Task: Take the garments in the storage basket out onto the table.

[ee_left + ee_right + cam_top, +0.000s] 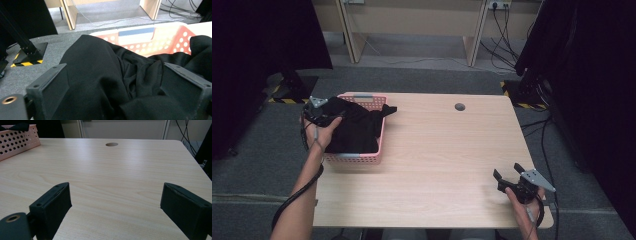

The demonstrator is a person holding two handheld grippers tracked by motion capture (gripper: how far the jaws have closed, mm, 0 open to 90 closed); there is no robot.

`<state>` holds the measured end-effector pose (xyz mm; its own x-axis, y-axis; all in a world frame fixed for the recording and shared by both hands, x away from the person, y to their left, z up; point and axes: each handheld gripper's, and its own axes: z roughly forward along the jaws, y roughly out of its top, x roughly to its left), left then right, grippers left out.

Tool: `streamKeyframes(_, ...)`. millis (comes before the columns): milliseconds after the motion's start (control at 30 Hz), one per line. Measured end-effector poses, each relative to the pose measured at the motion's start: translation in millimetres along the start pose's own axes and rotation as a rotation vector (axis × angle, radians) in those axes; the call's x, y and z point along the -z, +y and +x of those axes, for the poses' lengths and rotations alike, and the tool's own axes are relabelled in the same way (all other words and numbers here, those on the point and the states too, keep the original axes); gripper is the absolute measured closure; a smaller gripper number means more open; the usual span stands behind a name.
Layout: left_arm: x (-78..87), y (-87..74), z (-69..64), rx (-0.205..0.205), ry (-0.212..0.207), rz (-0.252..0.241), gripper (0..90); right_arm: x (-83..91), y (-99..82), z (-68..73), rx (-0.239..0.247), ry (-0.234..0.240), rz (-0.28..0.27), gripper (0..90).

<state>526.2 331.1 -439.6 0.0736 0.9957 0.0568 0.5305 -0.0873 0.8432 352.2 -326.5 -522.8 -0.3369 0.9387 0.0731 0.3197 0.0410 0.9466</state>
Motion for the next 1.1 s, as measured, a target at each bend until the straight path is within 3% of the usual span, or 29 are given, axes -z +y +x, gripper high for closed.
streamKeyframes(100, 0.0, 0.0, 0.0, 0.000, 0.000, 0.000, 11.0, 0.0, 0.0, 0.3, -0.001, 0.001, 0.000, 9.8)
streamKeyframes(133, -3.4, -1.3, 0.2, 0.003, 0.021, 0.018, 11.0, 0.0, 0.0, 0.3, -0.001, 0.001, 0.000, 9.8)
streamKeyframes(400, -11.1, -2.3, -1.3, 0.006, 0.049, 0.062, 15.3, -0.3, 0.1, 0.6, 0.001, 0.004, 0.001, 9.8)
streamKeyframes(433, -11.1, -2.3, -1.3, 0.006, 0.049, 0.062, 21.1, -0.3, 0.1, 0.6, 0.001, 0.004, 0.001, 9.8)
streamKeyframes(500, -13.4, -2.5, -2.2, 0.001, 0.054, 0.083, 21.1, -0.3, 0.1, 0.7, 0.001, 0.005, 0.001, 9.8)
streamKeyframes(533, -13.4, -2.5, -2.2, 0.001, 0.054, 0.083, 26.7, -0.3, 0.1, 0.7, 0.001, 0.005, 0.001, 9.8)
streamKeyframes(567, -13.4, -2.5, -2.2, 0.001, 0.054, 0.083, 26.7, -0.3, 0.1, 0.7, 0.002, 0.005, 0.001, 9.8)
streamKeyframes(600, -16.4, -3.1, -2.9, 0.000, 0.066, 0.113, 26.7, -0.3, 0.1, 0.7, 0.002, 0.005, 0.001, 9.8)
streamKeyframes(633, -16.4, -3.1, -2.9, 0.000, 0.066, 0.113, 33.8, -0.3, 0.1, 0.7, 0.002, 0.005, 0.001, 9.8)
streamKeyframes(667, -19.2, -3.4, -5.0, -0.015, 0.071, 0.136, 33.8, -0.4, 0.1, 0.8, 0.002, 0.005, 0.001, 9.9)
streamKeyframes(700, -19.2, -3.4, -5.0, -0.015, 0.071, 0.136, 39.5, -0.4, 0.1, 0.8, 0.002, 0.005, 0.001, 9.9)
streamKeyframes(767, -21.2, -3.9, -7.4, -0.027, 0.095, 0.148, 39.5, -0.3, 0.1, 0.8, 0.003, 0.005, 0.001, 9.9)
streamKeyframes(800, -21.2, -3.9, -7.4, -0.027, 0.095, 0.148, 45.5, -0.3, 0.1, 0.8, 0.003, 0.005, 0.001, 9.9)
streamKeyframes(833, -21.2, -3.9, -7.4, -0.027, 0.095, 0.148, 45.5, -0.2, 0.0, 0.7, 0.002, 0.006, -0.001, 9.9)
streamKeyframes(867, -20.7, -4.0, -7.6, -0.023, 0.121, 0.140, 45.5, -0.2, 0.0, 0.7, 0.002, 0.006, -0.001, 9.9)
streamKeyframes(900, -20.7, -4.0, -7.6, -0.023, 0.121, 0.140, 54.1, -0.2, 0.0, 0.7, 0.002, 0.006, -0.001, 9.9)
streamKeyframes(1100, -15.7, -5.3, -7.8, -0.021, 0.132, 0.089, 66.6, -0.1, 0.0, 0.6, 0.002, 0.010, -0.002, 9.9)
